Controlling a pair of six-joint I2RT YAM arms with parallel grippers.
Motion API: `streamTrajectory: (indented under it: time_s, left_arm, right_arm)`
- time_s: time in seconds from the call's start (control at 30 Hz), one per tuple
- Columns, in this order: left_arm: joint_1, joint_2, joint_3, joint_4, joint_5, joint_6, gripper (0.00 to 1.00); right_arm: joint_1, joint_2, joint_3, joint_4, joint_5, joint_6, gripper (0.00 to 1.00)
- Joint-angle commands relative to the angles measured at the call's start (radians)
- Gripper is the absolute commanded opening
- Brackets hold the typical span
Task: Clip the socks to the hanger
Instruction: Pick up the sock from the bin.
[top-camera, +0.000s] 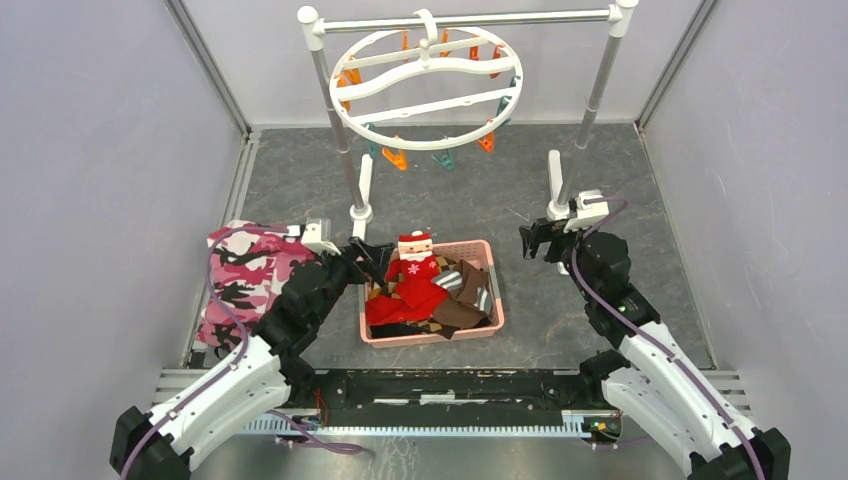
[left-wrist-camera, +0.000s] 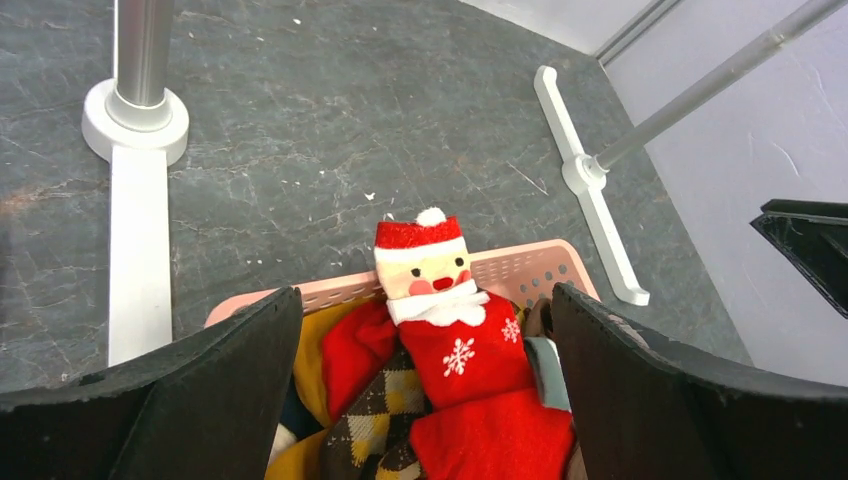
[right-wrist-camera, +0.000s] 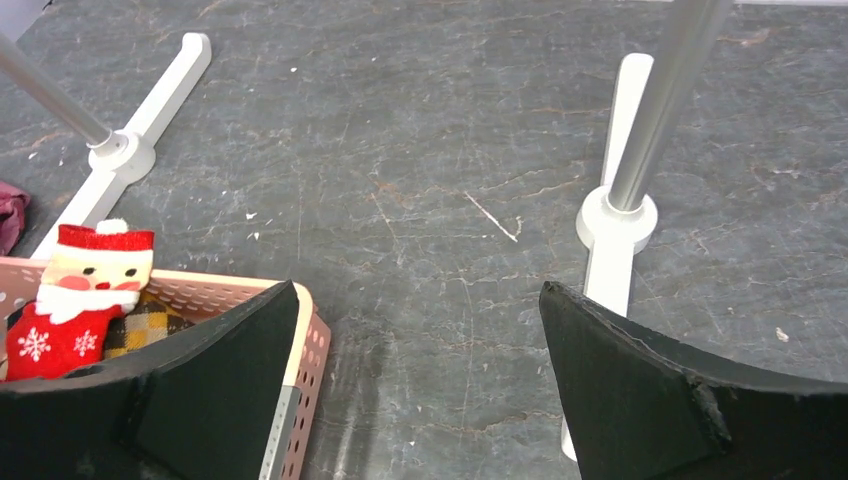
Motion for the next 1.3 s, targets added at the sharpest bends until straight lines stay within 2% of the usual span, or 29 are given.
streamTrajectory:
  time_s: [0.0, 0.17, 0.37, 0.53, 0.6, 0.7, 0.83, 0.93, 1.1, 1.17, 1.27]
  left_arm:
    - [0.033, -0.023, 0.011, 0.005, 0.088, -0.048, 1.00]
    - [0.033, -0.098, 0.008, -0.011, 0.152, -0.036, 1.00]
    - [0.033, -0.168, -0.034, 0.006, 0.180, -0.040, 1.00]
    - [0.033, -0.148, -0.048, 0.008, 0.182, -0.039, 1.00]
    - [0.033, -0.131, -0.048, 0.010, 0.178, -0.035, 1.00]
    - [0.033, -0.108, -0.046, 0.012, 0.168, -0.029, 1.00]
    - [0.033, -0.101, -0.041, 0.025, 0.187, -0.029, 1.00]
    - [0.033, -0.104, -0.042, 0.049, 0.238, -0.034, 1.00]
    - [0.033, -0.117, -0.062, 0.126, 0.361, -0.052, 1.00]
    - [0.033, -0.123, -0.067, 0.125, 0.359, -0.047, 1.00]
    - [0.033, -0.120, -0.076, 0.112, 0.308, -0.045, 1.00]
  right_arm:
    - [-0.001, 0.021, 0.000, 0.059, -0.052, -0.001, 0.98]
    - [0.000, 0.067, 0.012, 0.079, -0.144, -0.013, 0.98]
    - [0.003, 0.042, -0.036, 0.173, -0.298, -0.053, 0.98]
    - [0.066, 0.052, -0.019, 0.172, -0.279, -0.133, 0.98]
    - [0.098, 0.078, 0.014, 0.122, -0.208, -0.144, 0.98]
    - [0.100, 0.140, 0.060, 0.063, -0.191, -0.147, 0.98]
    - [0.101, 0.186, 0.067, 0.085, -0.348, -0.158, 0.98]
    - [0.100, 0.181, 0.062, 0.119, -0.397, -0.164, 0.98]
    - [0.113, 0.099, 0.037, 0.161, -0.159, -0.187, 0.98]
    - [0.131, 0.051, -0.031, 0.242, 0.022, -0.205, 0.98]
    - [0.145, 0.067, -0.055, 0.258, 0.276, -0.302, 0.98]
